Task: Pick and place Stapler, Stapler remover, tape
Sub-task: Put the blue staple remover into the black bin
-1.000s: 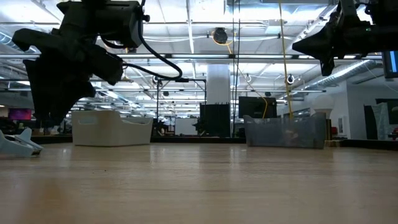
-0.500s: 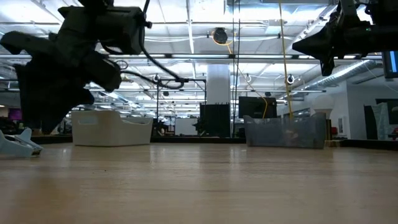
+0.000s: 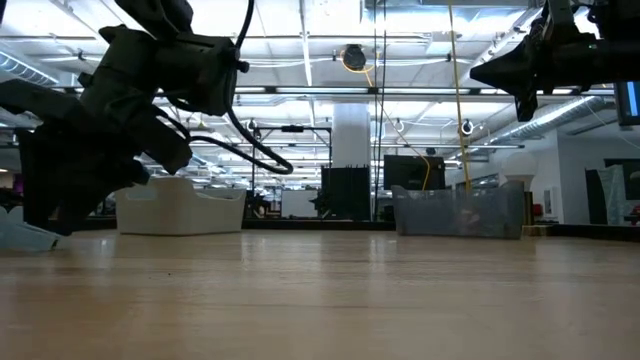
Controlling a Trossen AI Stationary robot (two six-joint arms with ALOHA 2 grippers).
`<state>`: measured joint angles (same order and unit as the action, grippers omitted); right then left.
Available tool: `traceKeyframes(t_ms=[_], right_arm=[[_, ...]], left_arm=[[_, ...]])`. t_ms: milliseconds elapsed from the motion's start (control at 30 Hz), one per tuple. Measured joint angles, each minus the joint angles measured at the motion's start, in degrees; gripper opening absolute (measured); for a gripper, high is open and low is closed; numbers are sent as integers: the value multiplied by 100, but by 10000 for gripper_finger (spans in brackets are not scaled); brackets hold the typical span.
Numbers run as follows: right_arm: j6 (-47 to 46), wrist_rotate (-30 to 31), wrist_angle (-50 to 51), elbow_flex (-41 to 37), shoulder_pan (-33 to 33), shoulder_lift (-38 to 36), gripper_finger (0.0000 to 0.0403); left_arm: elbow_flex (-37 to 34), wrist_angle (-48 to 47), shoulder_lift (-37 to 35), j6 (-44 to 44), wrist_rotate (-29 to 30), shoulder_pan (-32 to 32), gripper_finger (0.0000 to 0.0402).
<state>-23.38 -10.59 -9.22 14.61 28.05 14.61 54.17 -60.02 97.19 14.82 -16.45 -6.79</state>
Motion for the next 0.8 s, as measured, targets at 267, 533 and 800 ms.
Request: traceKeyframes(t_ms=[267,533,800], right_arm=[[0,0,-2,0,-1,0,11],[0,0,-2,0,-1,0,11],[-145,0,0,0,-1,0,11]], left_arm=[[0,1,-2,54,-51,0,134],[0,-175,-18,57,171,65,105],[0,-313,-24,58,170,241,161]])
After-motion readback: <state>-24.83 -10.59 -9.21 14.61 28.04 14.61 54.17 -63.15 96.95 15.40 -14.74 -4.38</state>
